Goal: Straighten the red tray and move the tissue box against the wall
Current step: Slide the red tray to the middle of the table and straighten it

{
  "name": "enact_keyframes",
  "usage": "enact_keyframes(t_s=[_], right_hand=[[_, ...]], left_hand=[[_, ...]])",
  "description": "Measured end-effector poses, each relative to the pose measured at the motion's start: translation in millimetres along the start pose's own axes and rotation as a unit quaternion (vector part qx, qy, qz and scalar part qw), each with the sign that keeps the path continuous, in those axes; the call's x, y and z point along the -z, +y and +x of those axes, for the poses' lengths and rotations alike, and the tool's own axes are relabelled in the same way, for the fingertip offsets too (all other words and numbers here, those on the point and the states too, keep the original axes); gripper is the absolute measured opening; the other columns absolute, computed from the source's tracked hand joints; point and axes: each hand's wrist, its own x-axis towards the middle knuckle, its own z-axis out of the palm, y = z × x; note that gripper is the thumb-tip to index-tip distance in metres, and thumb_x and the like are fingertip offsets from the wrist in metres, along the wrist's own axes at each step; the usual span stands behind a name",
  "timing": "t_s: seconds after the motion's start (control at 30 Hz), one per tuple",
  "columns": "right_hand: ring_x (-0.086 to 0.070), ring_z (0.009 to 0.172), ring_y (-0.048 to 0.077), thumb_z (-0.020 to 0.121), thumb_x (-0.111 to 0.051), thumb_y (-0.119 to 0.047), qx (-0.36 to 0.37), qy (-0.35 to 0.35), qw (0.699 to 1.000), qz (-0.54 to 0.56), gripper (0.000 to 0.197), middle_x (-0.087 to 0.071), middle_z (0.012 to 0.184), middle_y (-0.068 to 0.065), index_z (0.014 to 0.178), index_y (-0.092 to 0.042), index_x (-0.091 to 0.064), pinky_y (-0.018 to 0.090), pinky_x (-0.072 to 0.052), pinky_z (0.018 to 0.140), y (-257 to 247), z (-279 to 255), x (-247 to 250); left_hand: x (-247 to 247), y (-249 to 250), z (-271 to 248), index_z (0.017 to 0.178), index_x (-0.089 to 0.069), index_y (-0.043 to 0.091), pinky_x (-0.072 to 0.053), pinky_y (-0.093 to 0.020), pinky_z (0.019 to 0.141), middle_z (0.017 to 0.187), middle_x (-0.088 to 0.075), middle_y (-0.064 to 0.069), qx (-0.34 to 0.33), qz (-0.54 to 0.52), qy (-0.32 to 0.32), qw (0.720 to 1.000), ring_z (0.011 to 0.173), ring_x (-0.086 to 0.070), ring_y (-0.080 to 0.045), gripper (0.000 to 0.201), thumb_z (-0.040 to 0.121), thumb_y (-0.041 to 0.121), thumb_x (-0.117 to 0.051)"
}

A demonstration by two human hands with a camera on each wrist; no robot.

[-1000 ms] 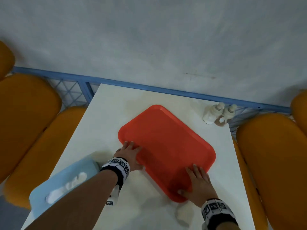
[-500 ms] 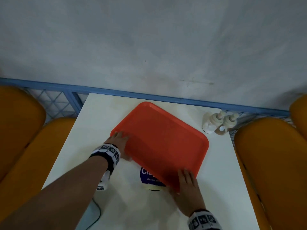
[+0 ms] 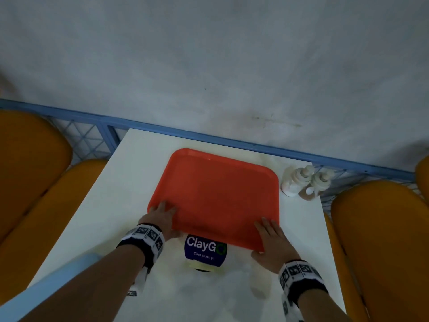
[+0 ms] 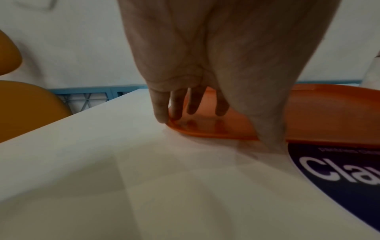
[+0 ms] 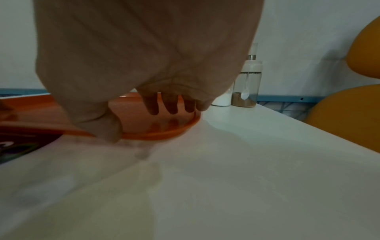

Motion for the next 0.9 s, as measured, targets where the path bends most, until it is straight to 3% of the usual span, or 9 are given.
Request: enact_keyframes(t_s=[0.1,0.17,0.27,0.4,0.5,0.67,0.9], right_hand=[[0.012,0.146,0.023,0.073,-0.033,-0.086,0.003,0.002,1.0,-0.003,0.102,0.001,0.162,-0.002,0.152,-0.026,-0.008,0.045,-0.009,0.12,4,9,4],[0.011,0.146,0.023,0.064,-0.014,-0.092,0.006,0.009,1.0,-0.014,0.111,0.0,0.162,0.0,0.152,-0.024,-0.009,0.044,-0.009,0.12,7,18,9],[0.006,0.147,0.025,0.058,-0.003,-0.089,0.009,0.012,0.999,-0.028,0.116,-0.003,0.162,0.003,0.152,-0.022,-0.011,0.043,-0.008,0.12,13,33,17],[0.002,0.147,0.024,0.054,0.009,-0.086,0.005,0.003,1.0,-0.02,0.119,-0.004,0.162,0.003,0.152,-0.022,-0.012,0.043,-0.008,0.12,22,45,20],[0.001,0.147,0.024,0.061,0.008,-0.081,0.018,0.014,0.999,-0.023,0.11,-0.005,0.162,0.003,0.151,-0.023,-0.013,0.041,-0.007,0.12,26,44,14],[0.0,0.147,0.024,0.069,0.015,-0.079,0.041,0.043,0.998,-0.024,0.101,-0.005,0.162,0.004,0.151,-0.025,-0.011,0.038,-0.003,0.118,30,44,4],[-0.002,0.147,0.025,0.065,0.023,-0.08,0.038,0.062,0.997,-0.017,0.109,-0.008,0.162,0.006,0.151,-0.026,-0.014,0.039,-0.005,0.118,41,56,8]], left_hand=[[-1,4,6,0.151,-0.012,0.034,-0.033,-0.058,0.112,0.16,-0.01,-0.007,-0.004,0.0,-0.002,1.0,0.145,-0.015,-0.039,0.087,0.082,0.066,-0.054],[1,5,12,0.151,-0.011,0.033,-0.032,-0.057,0.113,0.161,-0.008,-0.007,-0.005,-0.002,0.002,1.0,0.146,-0.015,-0.038,0.084,0.084,0.066,-0.05],[10,11,18,0.152,-0.011,0.031,-0.03,-0.055,0.115,0.162,-0.005,-0.008,-0.004,-0.008,-0.004,1.0,0.147,-0.015,-0.037,0.079,0.088,0.062,-0.047],[24,21,17,0.152,-0.018,0.025,-0.032,-0.048,0.115,0.162,-0.009,-0.006,-0.008,-0.011,0.004,1.0,0.144,-0.026,-0.035,0.069,0.094,0.052,-0.044],[23,20,16,0.151,-0.021,0.025,-0.035,-0.046,0.114,0.162,-0.012,-0.005,-0.007,-0.012,0.006,1.0,0.143,-0.03,-0.033,0.071,0.092,0.053,-0.049],[28,14,24,0.146,-0.033,0.026,-0.038,-0.043,0.112,0.156,-0.03,-0.004,-0.026,-0.02,0.026,0.999,0.137,-0.04,-0.028,0.067,0.089,0.05,-0.056],[36,23,35,0.133,-0.052,0.023,-0.046,-0.039,0.103,0.14,-0.052,-0.001,-0.059,-0.031,0.062,0.996,0.121,-0.056,-0.023,0.047,0.091,0.042,-0.058]])
